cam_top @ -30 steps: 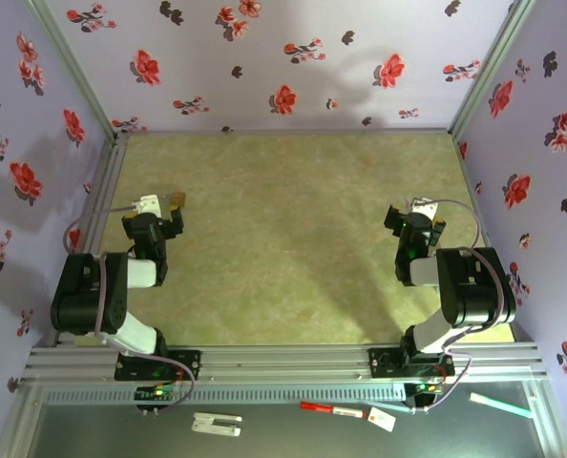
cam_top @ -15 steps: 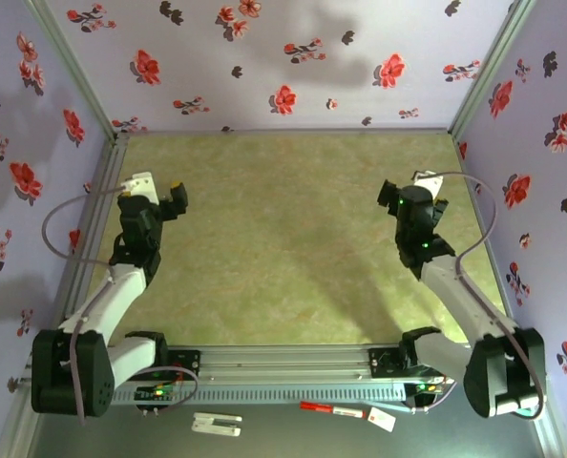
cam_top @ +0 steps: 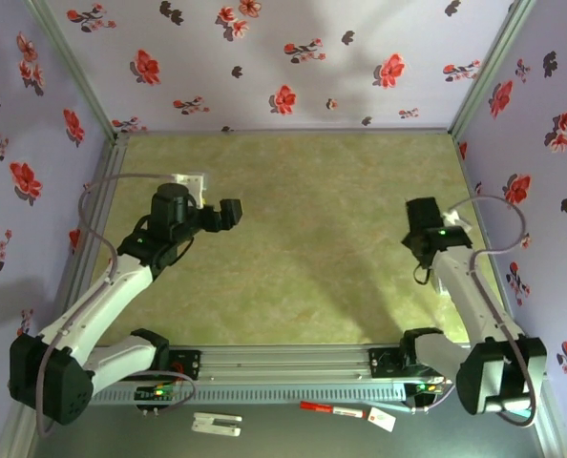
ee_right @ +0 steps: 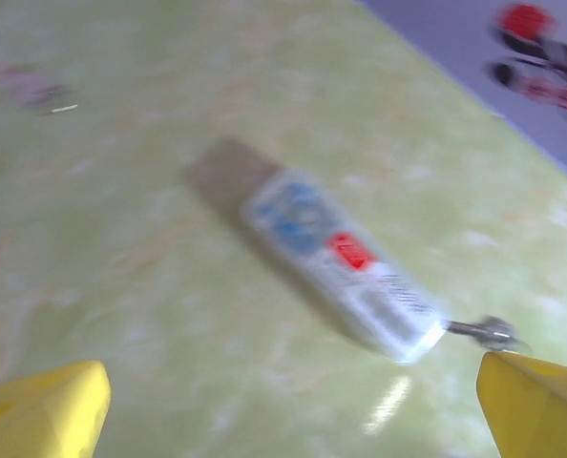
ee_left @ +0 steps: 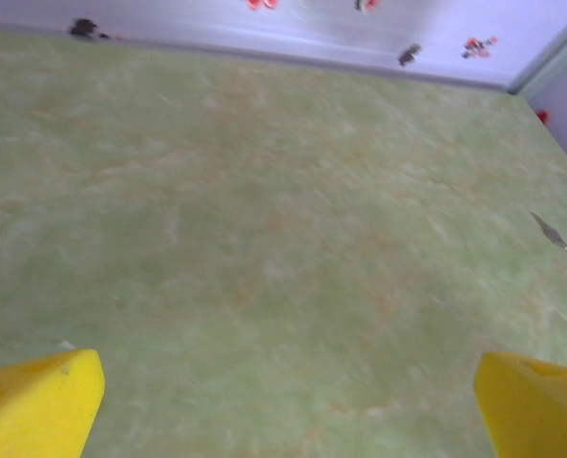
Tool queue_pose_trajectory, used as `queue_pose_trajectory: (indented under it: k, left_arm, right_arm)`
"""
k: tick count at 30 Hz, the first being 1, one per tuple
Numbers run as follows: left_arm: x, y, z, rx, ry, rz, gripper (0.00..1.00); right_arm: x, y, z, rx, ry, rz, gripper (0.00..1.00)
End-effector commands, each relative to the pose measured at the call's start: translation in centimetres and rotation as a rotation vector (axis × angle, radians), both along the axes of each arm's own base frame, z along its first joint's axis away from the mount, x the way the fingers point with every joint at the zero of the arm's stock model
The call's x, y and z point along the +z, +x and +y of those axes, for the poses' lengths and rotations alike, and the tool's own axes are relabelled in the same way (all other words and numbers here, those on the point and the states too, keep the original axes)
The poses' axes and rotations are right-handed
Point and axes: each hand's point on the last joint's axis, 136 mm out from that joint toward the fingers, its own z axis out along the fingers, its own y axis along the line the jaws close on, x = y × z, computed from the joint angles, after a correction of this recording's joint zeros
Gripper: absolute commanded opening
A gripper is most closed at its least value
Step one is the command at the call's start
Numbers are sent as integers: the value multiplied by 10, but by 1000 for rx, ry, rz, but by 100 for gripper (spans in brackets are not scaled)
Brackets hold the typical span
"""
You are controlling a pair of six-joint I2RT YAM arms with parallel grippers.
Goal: Unlock with the key
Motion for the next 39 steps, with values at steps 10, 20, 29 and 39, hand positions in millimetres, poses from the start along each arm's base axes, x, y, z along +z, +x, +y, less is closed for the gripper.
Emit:
queue_pose_trajectory:
  k: [10,20,29,39]
  left_arm:
    - [3,-15,-29,-111,-44,64,100]
    - [-9,-15,-35,-132,-50,93,100]
    - [-15,-15,-38,-141,-55,104,100]
    - [-17,-15,-42,-152,-46,109,100]
  right_arm:
    - [-34,-87,-68,-471,146,77,87]
    - [-75,-105,-67,-629,307,110,69]
    - [-107,-113,-68,-714,376,124,58]
    - [-112,-102,-75,-734,408,90,53]
